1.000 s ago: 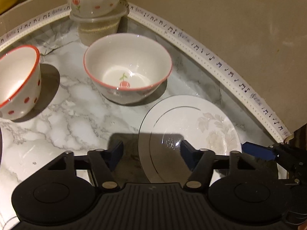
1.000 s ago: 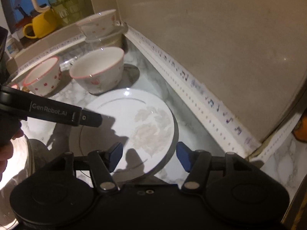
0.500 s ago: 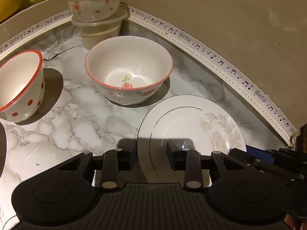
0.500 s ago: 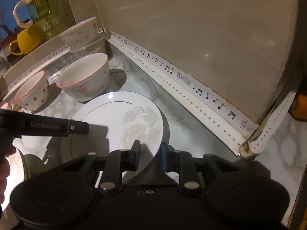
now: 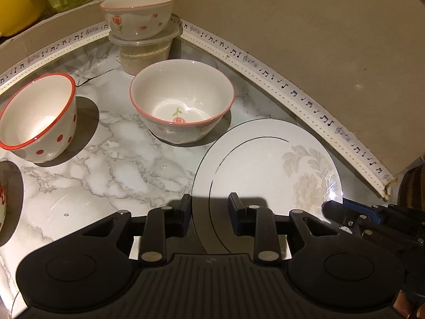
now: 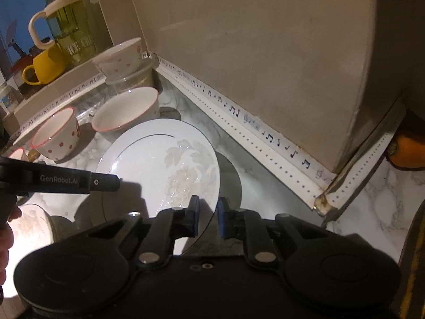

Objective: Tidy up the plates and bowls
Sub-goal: 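Lift the small floral plate with both tools onto the stacked large plates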

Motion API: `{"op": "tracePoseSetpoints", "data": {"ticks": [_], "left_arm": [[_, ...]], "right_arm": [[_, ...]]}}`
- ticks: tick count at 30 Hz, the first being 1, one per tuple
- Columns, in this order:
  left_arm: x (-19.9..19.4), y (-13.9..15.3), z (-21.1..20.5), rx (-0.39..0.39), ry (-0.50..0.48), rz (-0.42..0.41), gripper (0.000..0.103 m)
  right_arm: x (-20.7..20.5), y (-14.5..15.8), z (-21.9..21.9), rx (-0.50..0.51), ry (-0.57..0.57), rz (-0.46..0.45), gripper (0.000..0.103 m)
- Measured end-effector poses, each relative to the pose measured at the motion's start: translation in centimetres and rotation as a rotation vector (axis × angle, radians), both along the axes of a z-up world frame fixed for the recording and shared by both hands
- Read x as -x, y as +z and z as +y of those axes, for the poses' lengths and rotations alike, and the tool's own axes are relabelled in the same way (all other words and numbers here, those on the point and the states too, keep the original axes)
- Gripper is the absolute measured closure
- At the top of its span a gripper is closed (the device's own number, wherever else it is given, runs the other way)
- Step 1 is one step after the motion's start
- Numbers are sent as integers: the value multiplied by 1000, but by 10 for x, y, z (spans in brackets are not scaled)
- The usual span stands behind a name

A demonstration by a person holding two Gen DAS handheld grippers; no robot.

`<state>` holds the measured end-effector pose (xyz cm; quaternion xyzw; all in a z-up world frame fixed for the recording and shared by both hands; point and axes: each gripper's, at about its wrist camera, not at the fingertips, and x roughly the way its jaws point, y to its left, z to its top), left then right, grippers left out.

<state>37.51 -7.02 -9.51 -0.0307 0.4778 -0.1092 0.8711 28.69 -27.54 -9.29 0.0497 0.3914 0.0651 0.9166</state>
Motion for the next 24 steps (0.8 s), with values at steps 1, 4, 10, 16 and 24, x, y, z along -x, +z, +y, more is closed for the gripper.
{"op": "tracePoseSetpoints", "data": {"ticks": [1, 4, 10, 16, 24], "left_arm": [[1, 2, 0, 2, -1, 0, 75], [6, 9, 1, 8, 1, 3, 75], [18, 28, 5, 7, -4, -6, 75], [30, 41, 13, -2, 9, 1, 75], [53, 57, 41, 0, 60, 5, 75]], "right_arm": [[2, 2, 0, 3, 2, -1, 89], [4, 10, 2, 11, 3, -3, 89], [17, 30, 5, 18, 5, -4, 89], [23, 44, 18, 34, 11, 12, 90], [38, 60, 44, 43, 61, -2, 90]]}}
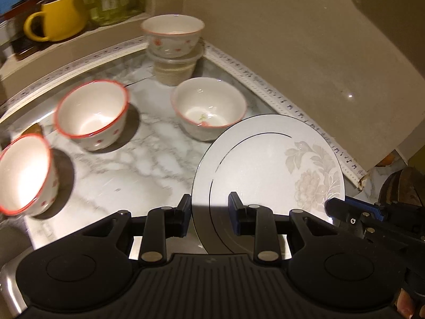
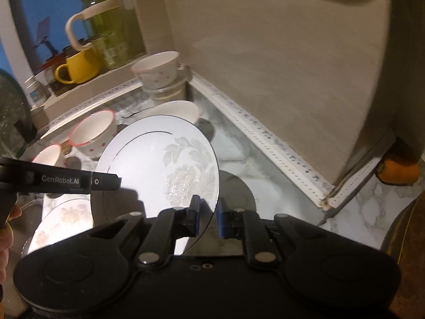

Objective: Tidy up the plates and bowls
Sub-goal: 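Lift the small floral plate with both tools onto the stacked large plates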

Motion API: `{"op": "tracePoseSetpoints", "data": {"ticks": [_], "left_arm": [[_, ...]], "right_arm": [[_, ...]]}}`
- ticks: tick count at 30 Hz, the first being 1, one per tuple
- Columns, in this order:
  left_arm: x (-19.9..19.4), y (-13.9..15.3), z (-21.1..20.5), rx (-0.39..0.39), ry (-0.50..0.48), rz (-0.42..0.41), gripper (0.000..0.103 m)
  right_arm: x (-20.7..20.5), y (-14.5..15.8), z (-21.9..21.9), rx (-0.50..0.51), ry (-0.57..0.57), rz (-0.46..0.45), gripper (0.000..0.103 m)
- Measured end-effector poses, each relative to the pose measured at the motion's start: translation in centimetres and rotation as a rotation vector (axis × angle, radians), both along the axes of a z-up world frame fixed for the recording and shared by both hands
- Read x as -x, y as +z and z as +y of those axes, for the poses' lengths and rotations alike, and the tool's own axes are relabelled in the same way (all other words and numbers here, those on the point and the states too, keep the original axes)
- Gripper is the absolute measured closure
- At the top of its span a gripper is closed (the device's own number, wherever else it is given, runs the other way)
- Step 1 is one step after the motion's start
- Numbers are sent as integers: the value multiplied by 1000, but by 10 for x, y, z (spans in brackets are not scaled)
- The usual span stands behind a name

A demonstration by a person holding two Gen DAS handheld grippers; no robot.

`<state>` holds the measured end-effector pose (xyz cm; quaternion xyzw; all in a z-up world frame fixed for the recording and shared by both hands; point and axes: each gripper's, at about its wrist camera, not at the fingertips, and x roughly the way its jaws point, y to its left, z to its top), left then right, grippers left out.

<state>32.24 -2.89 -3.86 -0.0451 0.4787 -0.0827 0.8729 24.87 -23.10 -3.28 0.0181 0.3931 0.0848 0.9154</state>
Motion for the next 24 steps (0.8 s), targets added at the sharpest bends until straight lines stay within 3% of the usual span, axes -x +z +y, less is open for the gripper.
{"op": "tracePoseSetpoints", "data": {"ticks": [10, 24], "left_arm": [[43, -2, 50, -17, 102, 36, 75], [88, -42, 90, -43, 161, 162, 74]], "right_arm": [[17, 5, 50, 2, 100, 9, 93], [37, -22, 97, 22, 197, 95, 94]]}}
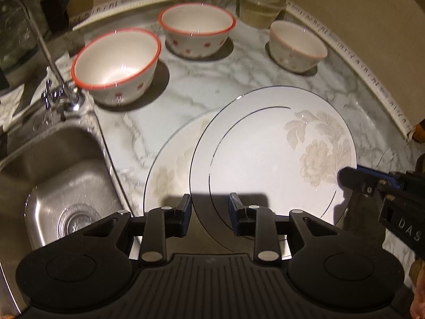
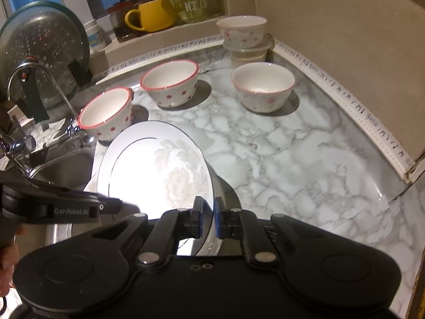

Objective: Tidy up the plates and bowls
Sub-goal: 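Lift the small floral plate with both tools onto the stacked large plates, then lower the small plate onto the stack and open both tools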

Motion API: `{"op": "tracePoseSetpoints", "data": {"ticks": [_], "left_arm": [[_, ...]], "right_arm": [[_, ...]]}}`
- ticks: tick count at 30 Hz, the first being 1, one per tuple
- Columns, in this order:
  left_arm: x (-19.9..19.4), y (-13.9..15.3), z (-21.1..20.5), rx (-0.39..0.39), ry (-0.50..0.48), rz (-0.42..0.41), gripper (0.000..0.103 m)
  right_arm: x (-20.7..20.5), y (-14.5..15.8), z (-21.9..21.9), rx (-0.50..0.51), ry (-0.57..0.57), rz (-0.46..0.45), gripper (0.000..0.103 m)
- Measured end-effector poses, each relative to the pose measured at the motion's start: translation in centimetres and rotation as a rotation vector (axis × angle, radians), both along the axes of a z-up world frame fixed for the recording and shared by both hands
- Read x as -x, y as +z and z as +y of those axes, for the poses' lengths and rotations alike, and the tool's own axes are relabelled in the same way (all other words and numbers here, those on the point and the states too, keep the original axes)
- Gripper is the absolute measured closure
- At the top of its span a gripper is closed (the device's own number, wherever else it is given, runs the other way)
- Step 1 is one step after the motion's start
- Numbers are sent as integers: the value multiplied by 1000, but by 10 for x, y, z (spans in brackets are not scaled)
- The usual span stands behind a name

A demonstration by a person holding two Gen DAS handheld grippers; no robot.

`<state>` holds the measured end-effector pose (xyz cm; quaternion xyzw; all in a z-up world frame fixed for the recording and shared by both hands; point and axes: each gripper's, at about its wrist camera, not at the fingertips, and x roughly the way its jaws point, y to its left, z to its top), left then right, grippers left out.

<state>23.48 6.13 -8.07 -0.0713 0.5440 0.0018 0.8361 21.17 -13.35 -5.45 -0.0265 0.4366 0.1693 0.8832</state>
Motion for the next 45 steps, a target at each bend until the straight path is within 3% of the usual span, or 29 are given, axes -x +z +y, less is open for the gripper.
{"op": "tracePoseSetpoints", "data": {"ticks": [16, 28, 45], "left_arm": [[9, -14, -1, 7, -19, 25, 75], [18, -7, 6, -8, -30, -18, 75], [17, -10, 5, -29, -47, -27, 75]], "right_arm": [[-2, -13, 1, 13, 1, 61, 94], [-6, -16, 2, 10, 8, 74, 94], [-5, -20, 24, 161, 80, 57, 89]]}}
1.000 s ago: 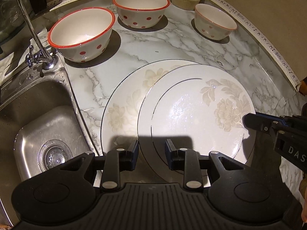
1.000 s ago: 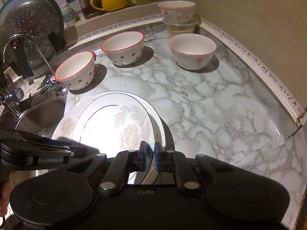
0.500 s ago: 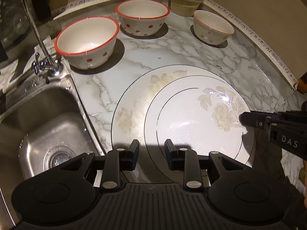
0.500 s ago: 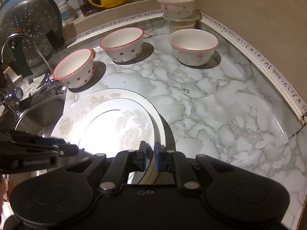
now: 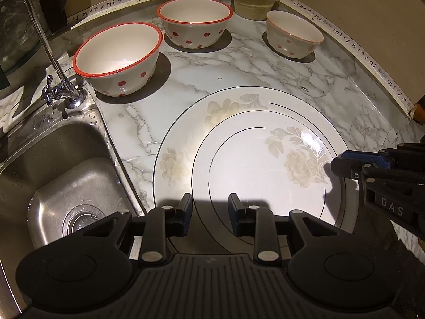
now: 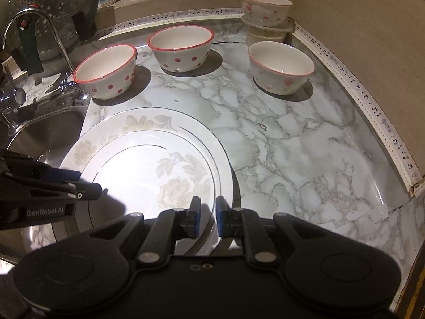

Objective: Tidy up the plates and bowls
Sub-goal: 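Lower the small plate onto the stack and open both tools, then move both open tools toward the red-rimmed bowl by the sink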

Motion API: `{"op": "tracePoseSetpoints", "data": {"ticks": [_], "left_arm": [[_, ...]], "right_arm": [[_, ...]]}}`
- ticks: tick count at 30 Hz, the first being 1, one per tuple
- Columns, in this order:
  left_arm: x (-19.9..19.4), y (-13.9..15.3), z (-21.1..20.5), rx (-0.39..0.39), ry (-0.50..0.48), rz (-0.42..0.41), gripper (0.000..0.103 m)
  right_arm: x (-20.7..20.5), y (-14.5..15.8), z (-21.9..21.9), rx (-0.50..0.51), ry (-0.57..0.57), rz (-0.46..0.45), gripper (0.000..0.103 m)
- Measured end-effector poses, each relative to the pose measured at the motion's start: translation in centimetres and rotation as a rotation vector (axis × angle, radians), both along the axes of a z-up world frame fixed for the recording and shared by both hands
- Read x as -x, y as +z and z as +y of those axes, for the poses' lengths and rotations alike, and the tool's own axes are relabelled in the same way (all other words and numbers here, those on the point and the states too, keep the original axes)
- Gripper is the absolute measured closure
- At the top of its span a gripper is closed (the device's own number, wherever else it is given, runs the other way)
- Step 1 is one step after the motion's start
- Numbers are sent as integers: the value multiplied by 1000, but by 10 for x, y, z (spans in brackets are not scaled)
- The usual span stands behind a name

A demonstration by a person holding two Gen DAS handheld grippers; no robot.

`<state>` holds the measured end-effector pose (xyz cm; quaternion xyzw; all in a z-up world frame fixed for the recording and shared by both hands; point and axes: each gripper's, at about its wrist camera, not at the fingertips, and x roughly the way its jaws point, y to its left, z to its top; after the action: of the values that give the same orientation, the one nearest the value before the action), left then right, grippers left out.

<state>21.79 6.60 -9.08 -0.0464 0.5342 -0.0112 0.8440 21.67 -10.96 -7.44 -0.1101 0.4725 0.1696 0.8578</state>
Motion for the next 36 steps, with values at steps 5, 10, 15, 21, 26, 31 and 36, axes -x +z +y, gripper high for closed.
{"op": "tracePoseSetpoints", "data": {"ticks": [5, 10, 15, 21, 26, 31, 36], "left_arm": [[3, 4, 4, 28, 6, -7, 75], [10, 14, 3, 33, -23, -52, 74], [16, 25, 5, 49, -45, -88, 74], [23, 34, 10, 27, -59, -124, 74], [29, 43, 17, 39, -81, -151, 50], [39, 53, 25, 59, -108, -206, 27], [44, 59, 34, 69, -126, -223, 27]], "right_arm": [[3, 8, -2, -19, 9, -3, 84], [8, 14, 2, -31, 23, -21, 83], [17, 19, 4, -41, 28, -41, 74], [30, 28, 6, -68, 28, -77, 60], [41, 37, 10, -82, 16, -106, 54], [52, 45, 13, -90, -5, -137, 41], [64, 57, 19, -122, -14, -186, 14]]}}
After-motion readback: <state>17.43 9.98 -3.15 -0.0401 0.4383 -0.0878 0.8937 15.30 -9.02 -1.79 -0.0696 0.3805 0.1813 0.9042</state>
